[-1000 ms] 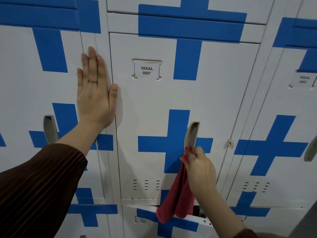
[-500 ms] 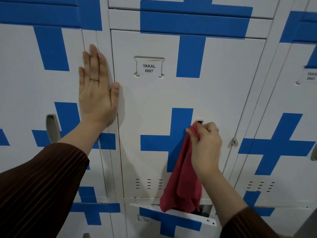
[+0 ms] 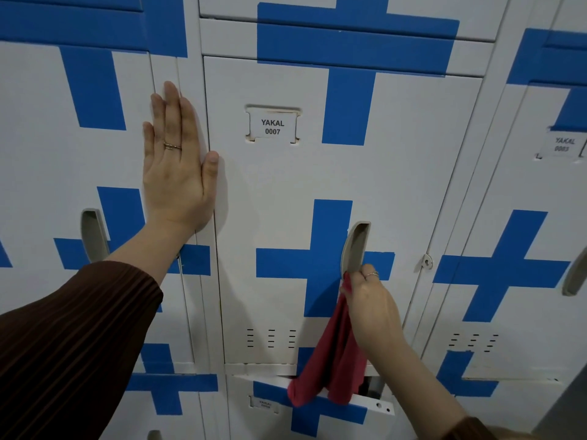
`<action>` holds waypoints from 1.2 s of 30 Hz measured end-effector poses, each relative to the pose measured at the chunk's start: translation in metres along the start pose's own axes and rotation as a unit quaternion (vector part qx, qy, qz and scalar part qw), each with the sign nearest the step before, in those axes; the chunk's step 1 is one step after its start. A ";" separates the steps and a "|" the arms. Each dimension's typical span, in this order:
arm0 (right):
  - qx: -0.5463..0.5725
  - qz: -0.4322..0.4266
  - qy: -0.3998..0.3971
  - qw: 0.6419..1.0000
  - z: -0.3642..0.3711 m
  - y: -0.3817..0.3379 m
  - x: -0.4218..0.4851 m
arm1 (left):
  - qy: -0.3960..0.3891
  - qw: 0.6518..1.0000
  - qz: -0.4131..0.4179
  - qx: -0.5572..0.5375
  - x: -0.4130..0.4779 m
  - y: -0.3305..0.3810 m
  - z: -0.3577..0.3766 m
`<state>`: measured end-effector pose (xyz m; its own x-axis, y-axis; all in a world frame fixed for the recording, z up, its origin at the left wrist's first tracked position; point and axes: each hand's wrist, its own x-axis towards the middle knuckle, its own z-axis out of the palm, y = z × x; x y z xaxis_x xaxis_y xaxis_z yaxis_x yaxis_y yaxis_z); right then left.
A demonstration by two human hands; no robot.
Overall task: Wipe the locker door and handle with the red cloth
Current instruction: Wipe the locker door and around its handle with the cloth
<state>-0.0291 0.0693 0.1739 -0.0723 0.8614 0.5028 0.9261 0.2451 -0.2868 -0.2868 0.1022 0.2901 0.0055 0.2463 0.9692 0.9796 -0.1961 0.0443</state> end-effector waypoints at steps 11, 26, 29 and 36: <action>0.100 0.011 0.061 0.993 -0.004 -0.008 0.006 | 0.002 1.000 0.001 -0.013 0.000 0.000 0.000; 0.127 -0.033 0.034 0.991 0.002 0.018 0.000 | -0.002 1.000 0.000 -0.010 0.000 0.000 0.000; 0.297 -0.012 0.041 0.954 -0.009 0.032 -0.003 | -0.001 1.000 0.003 -0.013 0.000 -0.001 0.000; 0.326 0.025 0.287 0.900 -0.034 0.015 0.027 | 0.002 1.000 0.004 -0.010 0.000 -0.001 0.000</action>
<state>-0.0046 0.0811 0.2112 0.3401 0.5517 0.7616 0.4957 0.5831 -0.6437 -0.2874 0.1027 0.2900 0.0126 0.2400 0.9707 0.9753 -0.2172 0.0411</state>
